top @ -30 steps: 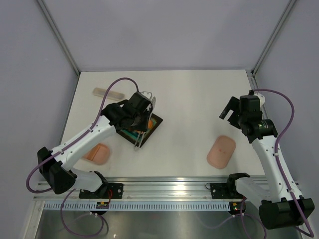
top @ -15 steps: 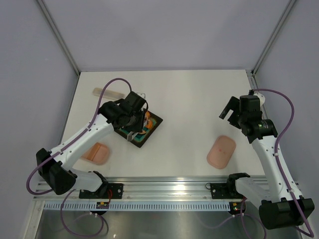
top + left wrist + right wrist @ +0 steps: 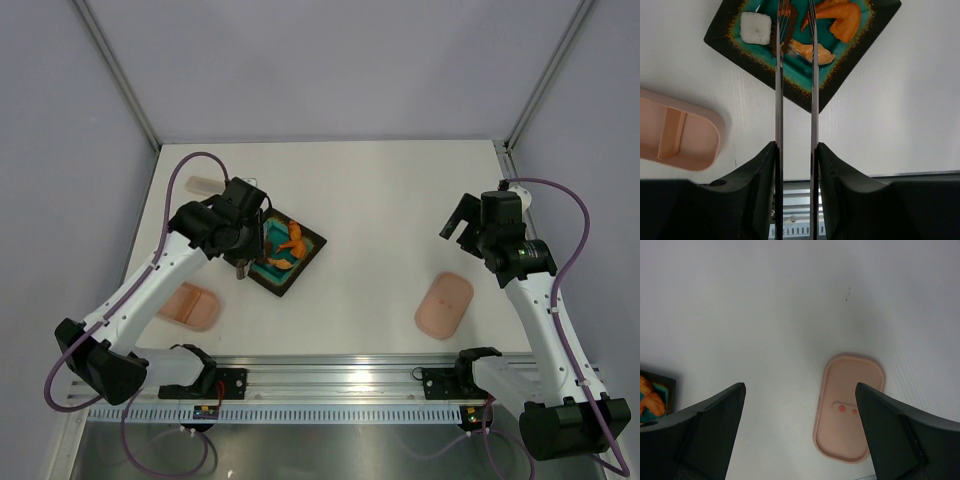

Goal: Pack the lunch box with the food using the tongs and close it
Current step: Adjust the fake food on the plate.

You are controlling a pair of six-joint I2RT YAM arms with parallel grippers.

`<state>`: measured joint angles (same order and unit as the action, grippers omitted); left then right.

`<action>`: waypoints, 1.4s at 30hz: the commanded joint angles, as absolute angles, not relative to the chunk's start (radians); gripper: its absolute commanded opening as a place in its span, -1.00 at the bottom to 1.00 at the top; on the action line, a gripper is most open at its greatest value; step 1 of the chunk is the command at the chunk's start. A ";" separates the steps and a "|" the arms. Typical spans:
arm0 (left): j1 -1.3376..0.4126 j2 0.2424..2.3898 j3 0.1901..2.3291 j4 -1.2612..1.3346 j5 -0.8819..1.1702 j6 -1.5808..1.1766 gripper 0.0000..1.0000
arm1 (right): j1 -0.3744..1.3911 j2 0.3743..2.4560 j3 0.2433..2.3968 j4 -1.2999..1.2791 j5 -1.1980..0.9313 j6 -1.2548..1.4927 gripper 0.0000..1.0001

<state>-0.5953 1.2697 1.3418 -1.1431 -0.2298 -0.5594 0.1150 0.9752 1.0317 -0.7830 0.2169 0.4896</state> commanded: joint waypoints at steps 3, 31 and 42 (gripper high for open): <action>-0.571 1.238 1.351 -1.158 -0.278 -0.595 -0.20 | 0.114 0.965 1.028 -0.762 0.212 0.466 0.99; -0.508 1.276 1.209 -1.108 -0.288 -0.597 -0.04 | 0.114 0.980 1.032 -0.770 0.163 0.469 0.99; -0.508 1.322 1.195 -1.094 -0.287 -0.554 0.04 | 0.114 0.992 1.042 -0.784 0.153 0.457 0.99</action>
<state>-0.5125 1.3136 1.1950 -1.1290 -0.2783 -0.5808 0.1150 0.9886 1.0225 -0.7837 0.1642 0.4747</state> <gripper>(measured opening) 0.512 0.993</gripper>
